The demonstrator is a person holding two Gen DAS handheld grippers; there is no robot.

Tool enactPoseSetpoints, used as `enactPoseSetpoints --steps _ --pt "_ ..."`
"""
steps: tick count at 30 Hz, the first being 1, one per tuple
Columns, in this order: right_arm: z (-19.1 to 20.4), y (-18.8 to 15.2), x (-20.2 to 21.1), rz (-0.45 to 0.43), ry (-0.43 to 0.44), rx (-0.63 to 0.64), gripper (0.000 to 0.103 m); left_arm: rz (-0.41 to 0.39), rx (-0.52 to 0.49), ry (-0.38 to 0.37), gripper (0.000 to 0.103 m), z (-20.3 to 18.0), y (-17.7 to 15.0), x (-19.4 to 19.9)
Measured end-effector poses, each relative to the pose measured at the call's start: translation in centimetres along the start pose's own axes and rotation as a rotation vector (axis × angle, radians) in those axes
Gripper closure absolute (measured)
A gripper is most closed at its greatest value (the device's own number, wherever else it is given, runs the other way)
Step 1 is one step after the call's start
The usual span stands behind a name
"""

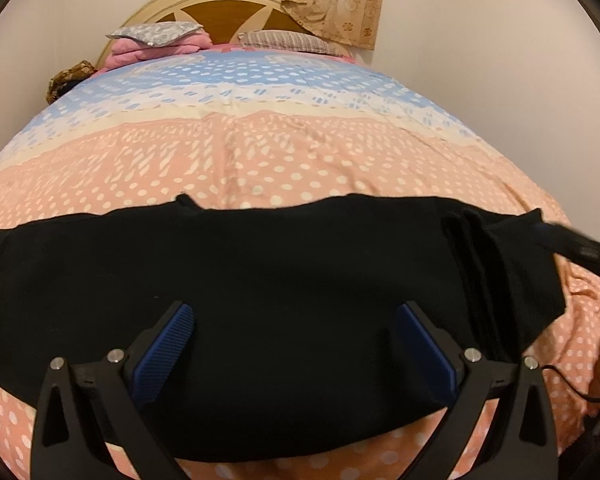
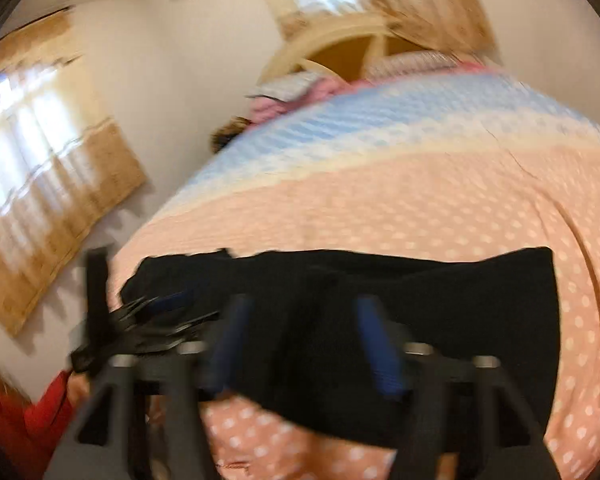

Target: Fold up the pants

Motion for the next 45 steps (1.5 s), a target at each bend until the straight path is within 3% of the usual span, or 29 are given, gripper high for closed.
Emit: enactPoseSetpoints --steps 3,5,6,8,10,12,14,15,17,20,23,26,28,30,32,35,38,42,45 --pt "-0.4 -0.6 -3.2 0.093 -0.048 0.031 0.082 -0.018 -0.022 -0.024 0.0 -0.9 0.2 0.5" --pt "0.1 -1.8 -5.6 0.172 -0.029 0.044 0.083 -0.03 -0.046 -0.016 0.0 -1.3 0.4 0.7" --pt "0.5 -2.3 -6.7 0.182 -0.049 0.066 0.083 -0.035 -0.056 -0.014 0.0 -1.5 0.5 0.8" --pt "1.0 -2.1 -7.8 0.123 -0.103 0.11 0.083 -0.042 -0.072 -0.017 0.0 -1.9 0.6 1.0" --pt "0.7 -1.5 -8.6 0.107 -0.104 0.088 0.083 -0.039 -0.075 -0.022 0.0 -2.3 0.8 1.0" --pt "-0.4 -0.6 -7.8 0.089 -0.035 -0.013 0.083 -0.047 -0.081 -0.035 0.0 -2.9 1.3 1.2" --pt "-1.5 0.9 -5.9 0.015 0.009 -0.11 0.083 -0.074 -0.094 -0.05 0.0 -3.7 2.0 1.5" --pt "-2.6 2.0 -3.6 -0.059 0.0 -0.131 0.083 -0.084 -0.097 -0.058 0.0 -4.1 2.2 1.6" --pt "-4.0 3.0 -0.7 -0.114 -0.07 -0.115 0.083 -0.098 -0.109 -0.095 0.0 -5.6 2.8 1.5" --pt "-7.4 2.5 2.4 -0.069 -0.231 -0.094 0.083 -0.104 -0.163 -0.148 0.0 -9.0 3.1 1.0" --pt "-9.7 1.0 3.5 -0.03 -0.275 -0.131 0.083 -0.129 -0.257 -0.123 0.0 -12.1 3.0 0.0" --pt "-11.1 -0.2 2.4 -0.007 -0.271 -0.182 0.083 -0.1 -0.291 -0.065 0.0 -13.1 2.4 -2.4" --pt "-12.0 -1.3 1.5 0.011 -0.291 -0.214 0.083 -0.042 -0.277 -0.019 0.0 -12.4 1.6 -4.1" --pt "-12.9 -1.6 1.1 -0.024 -0.289 -0.24 0.083 -0.003 -0.226 -0.03 0.0 -11.6 1.0 -5.0" --pt "-13.3 -1.7 0.8 -0.022 -0.299 -0.25 0.083 -0.004 -0.179 -0.047 0.0 -11.0 1.1 -5.0" --pt "-13.1 -1.5 0.2 -0.035 -0.319 -0.223 0.083 -0.01 -0.199 -0.033 0.0 -11.2 1.1 -4.8" --pt "-13.1 -1.3 0.2 -0.048 -0.33 -0.204 0.083 0.002 -0.192 -0.066 0.0 -10.9 1.2 -3.9" --pt "-12.9 -1.4 0.8 -0.08 -0.323 -0.211 0.083 -0.059 -0.162 -0.057 0.0 -7.9 2.4 -1.2" --pt "-13.0 -1.4 0.9 -0.095 -0.315 -0.222 0.083 -0.098 -0.095 0.01 0.0 -2.8 2.9 1.0"
Point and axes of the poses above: each gripper's, at about its wrist camera, not at the fingertips, and x roughly against the way its jaws point, z to its left, y to its top, the point moved 5 cm from there along -x, roughly the way its jaws point, and after that the axes turned 8 degrees about -z, right-handed, at the moved point
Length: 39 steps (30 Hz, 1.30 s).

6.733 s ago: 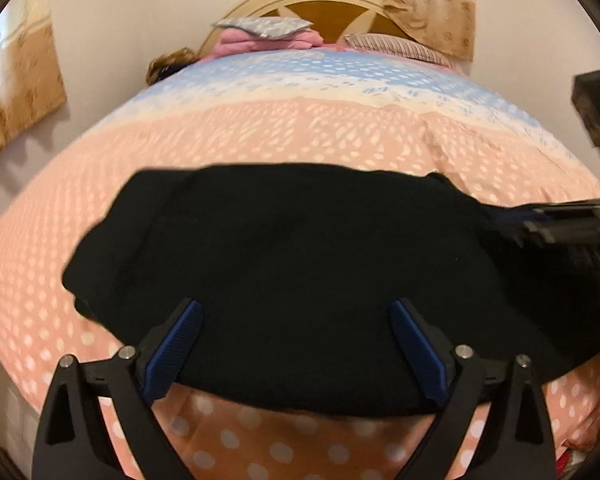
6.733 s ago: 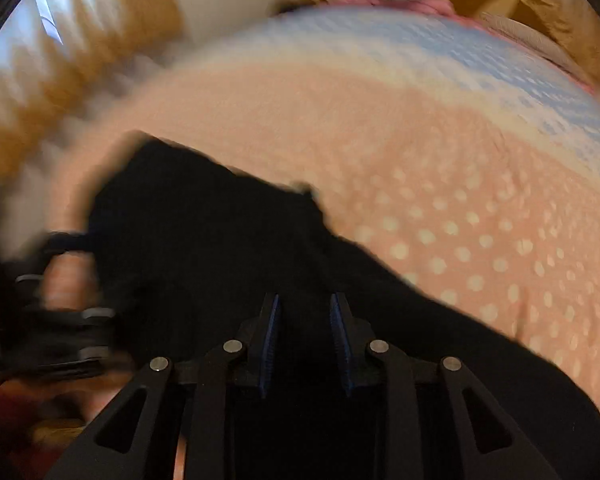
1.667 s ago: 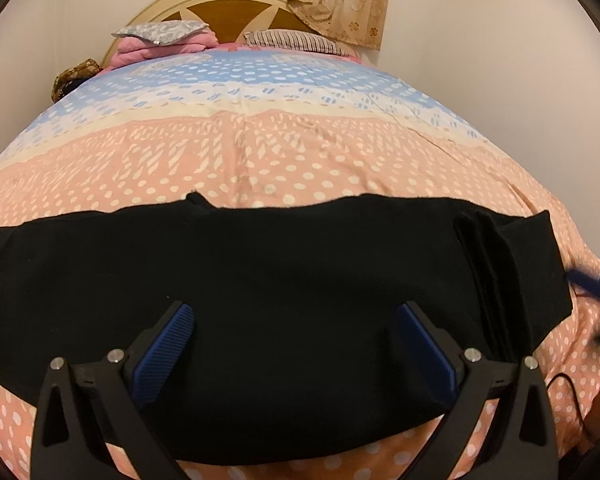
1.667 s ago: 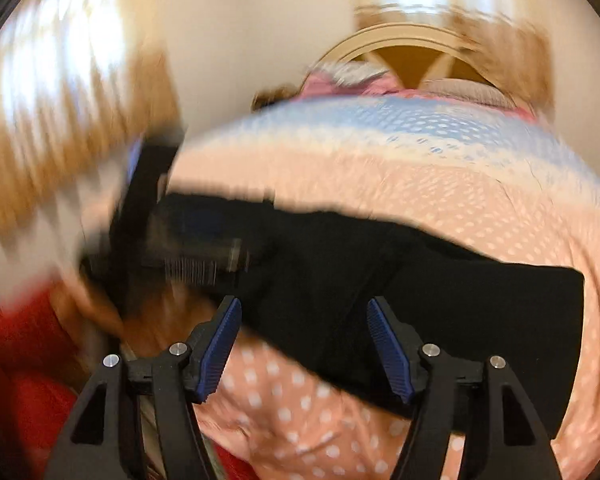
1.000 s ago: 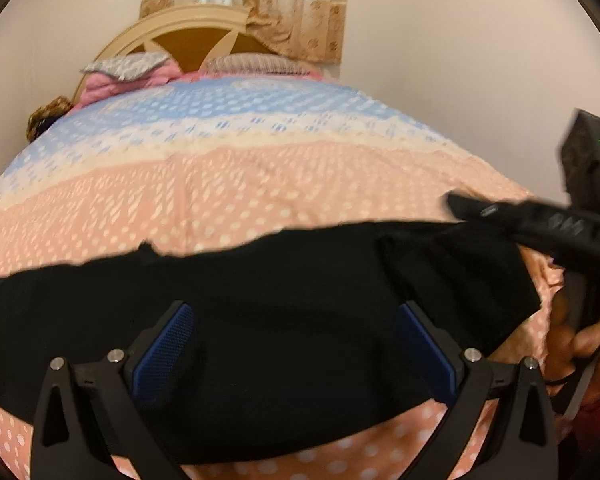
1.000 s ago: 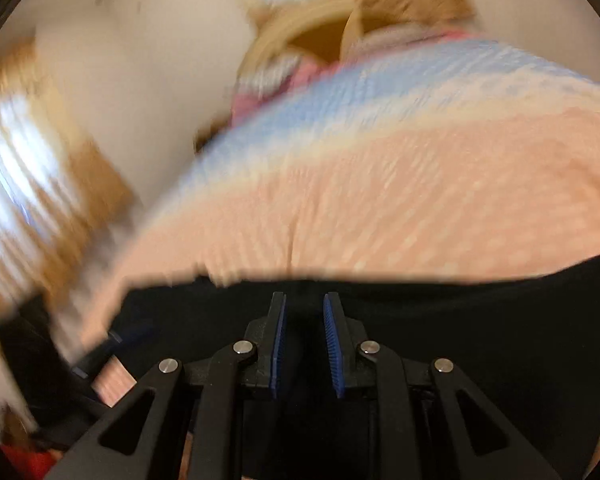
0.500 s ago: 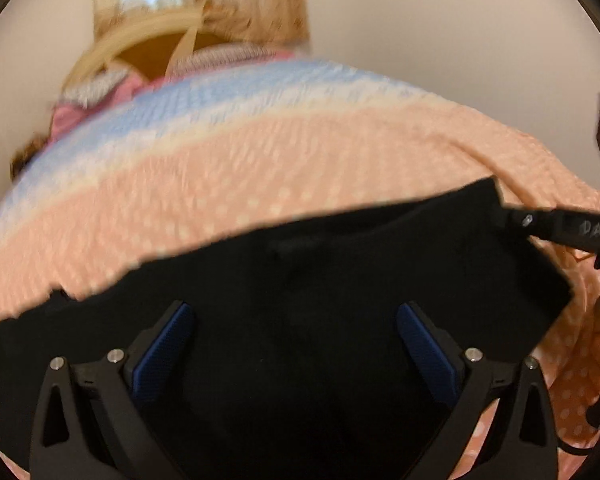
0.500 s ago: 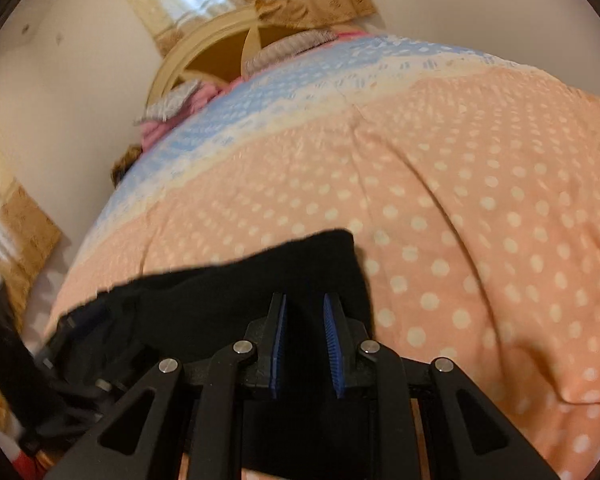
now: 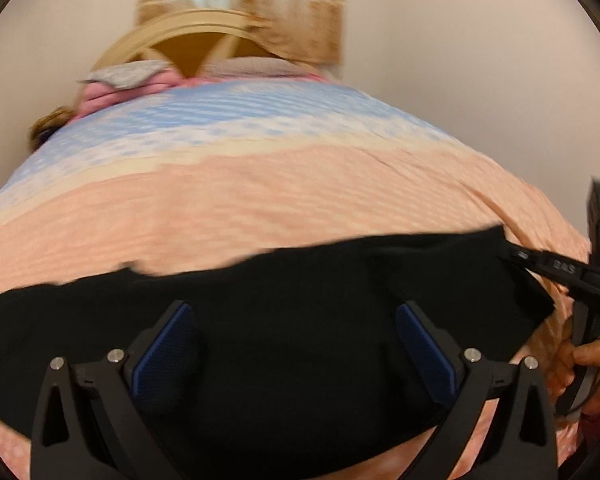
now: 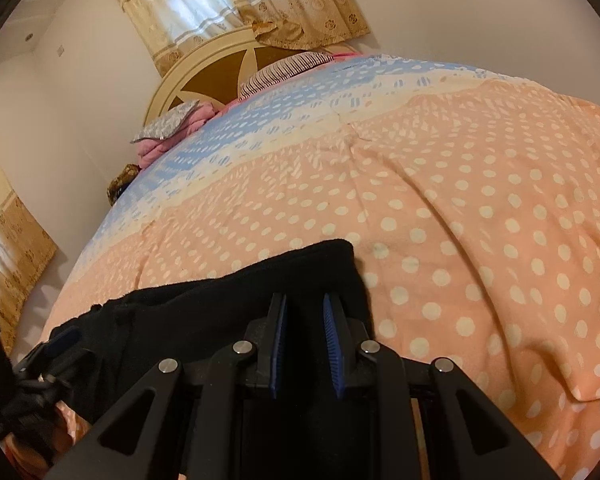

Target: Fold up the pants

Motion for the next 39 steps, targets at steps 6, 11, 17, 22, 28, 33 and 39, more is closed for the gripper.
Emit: enactPoseSetpoints --steps 6,11,17,22,28,33,39 --pt "1.6 0.8 2.5 -0.113 -0.034 0.037 0.083 -0.076 0.159 0.328 0.0 15.3 -1.2 5.3" --pt "8.7 -0.8 3.9 -0.136 0.071 0.12 0.083 -0.11 0.374 0.495 0.0 25.5 -3.0 8.4" --pt "19.1 -6.3 1.0 0.015 0.236 0.315 0.083 -0.088 0.451 0.533 0.0 29.0 -5.8 9.0" --pt "20.3 -10.0 -2.2 0.13 0.202 0.343 0.082 -0.045 0.494 0.499 0.0 29.8 -7.6 7.7" --pt "19.9 -10.0 -2.2 0.103 0.221 0.295 0.082 -0.025 0.568 0.482 0.0 29.7 -9.0 7.0" --pt "20.0 -10.0 -2.2 0.101 0.218 0.292 0.081 -0.074 0.71 0.546 0.001 28.6 -9.9 9.8" --pt "19.9 -9.9 -2.1 0.103 0.24 0.258 0.081 -0.061 0.764 0.533 0.019 27.0 -10.3 9.3"
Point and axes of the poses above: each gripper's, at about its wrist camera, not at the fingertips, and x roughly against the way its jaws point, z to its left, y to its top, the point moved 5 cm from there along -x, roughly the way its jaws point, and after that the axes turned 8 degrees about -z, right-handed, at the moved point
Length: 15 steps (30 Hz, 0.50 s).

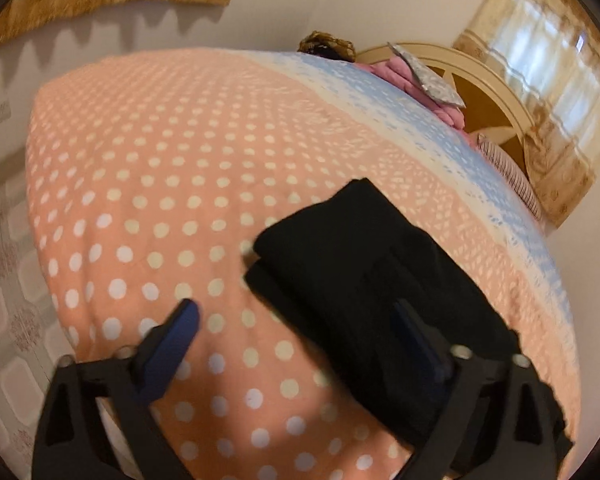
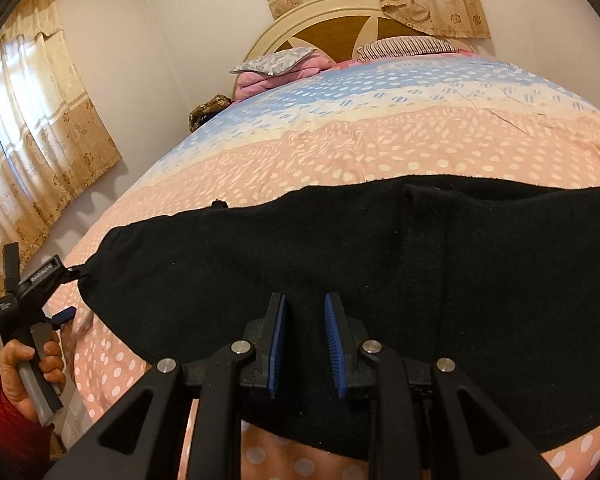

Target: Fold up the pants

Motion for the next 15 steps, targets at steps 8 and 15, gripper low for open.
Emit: enactPoseSetpoints --steps 8,15 --pt "-0.2 -0.1 0.2 -0.007 0.027 -0.01 0.081 -0.014 0.076 -0.059 0.043 0.7 0.6 -0.5" --pt "-0.4 -0.1 0.2 -0.011 0.036 -0.015 0.081 -0.045 0.107 -0.101 0.08 1.2 0.3 0.3"
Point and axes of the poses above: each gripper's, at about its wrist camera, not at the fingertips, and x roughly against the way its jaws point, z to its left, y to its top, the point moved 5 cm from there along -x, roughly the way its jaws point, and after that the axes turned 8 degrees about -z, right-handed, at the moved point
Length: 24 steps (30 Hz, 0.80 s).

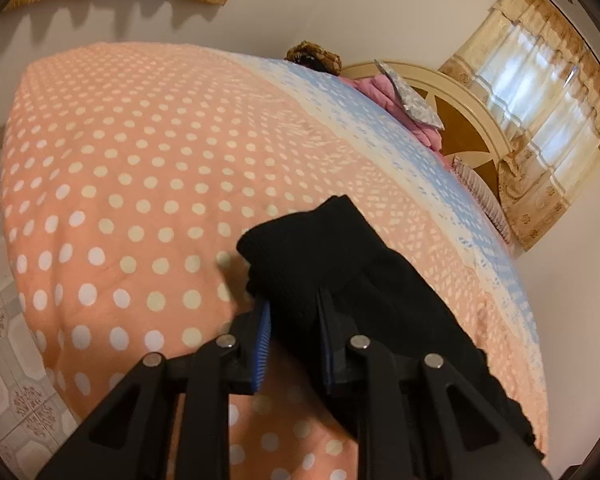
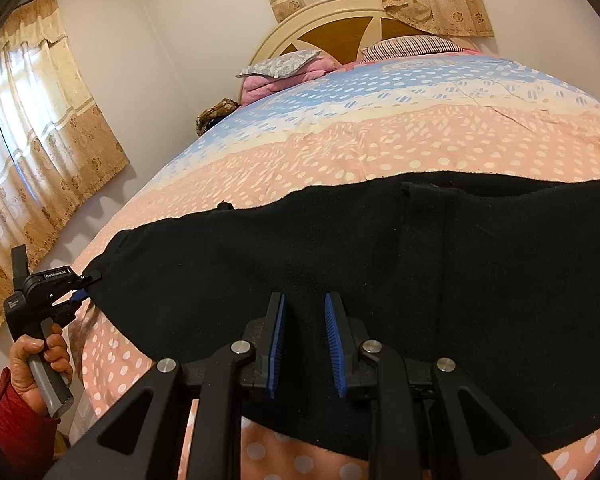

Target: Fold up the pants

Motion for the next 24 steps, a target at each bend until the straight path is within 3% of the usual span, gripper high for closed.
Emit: enactPoseSetpoints --steps 1,5,9,14,17,18,20,21,24 --pt "0.0 0.0 0.0 0.0 0.001 0.0 0.081 -0.005 0.005 0.017 0.074 0.1 -0.2 -0.1" --pt "0.0 0.0 0.0 -0.001 0.002 0.002 0.081 0.005 0.122 0.021 0.067 0.8 -0.6 0.2" --pt "0.0 0.0 -0.1 -0.002 0.003 -0.002 0.081 0.001 0.116 0.059 0.05 0.5 -1.0 0.8" --pt "0.0 -0.1 0.0 -0.004 0.005 -0.001 0.081 0.056 0.072 0.005 0.044 -1.4 -1.3 -0.5" --pt "0.0 -0.1 0.1 -0.004 0.008 -0.005 0.081 0.058 0.136 -0.012 0.042 -1.0 -0.7 -1.1" --pt "0.0 -0.1 0.1 -0.004 0.009 -0.005 0.081 0.057 0.154 -0.021 0.044 -1.0 -0.6 -1.1" --pt "0.0 -0.1 0.1 -0.004 0.008 -0.006 0.081 0.047 0.134 -0.032 0.063 -1.1 -0.3 -1.2" --pt "-0.1 -0.1 0.1 -0.004 0.008 -0.007 0.081 0.044 0.1 -0.03 0.086 -1.2 -0.2 -1.3" --pt "0.0 -0.1 0.0 -0.007 0.004 -0.004 0.081 0.044 0.079 -0.048 0.087 -1.2 -0.3 -1.2"
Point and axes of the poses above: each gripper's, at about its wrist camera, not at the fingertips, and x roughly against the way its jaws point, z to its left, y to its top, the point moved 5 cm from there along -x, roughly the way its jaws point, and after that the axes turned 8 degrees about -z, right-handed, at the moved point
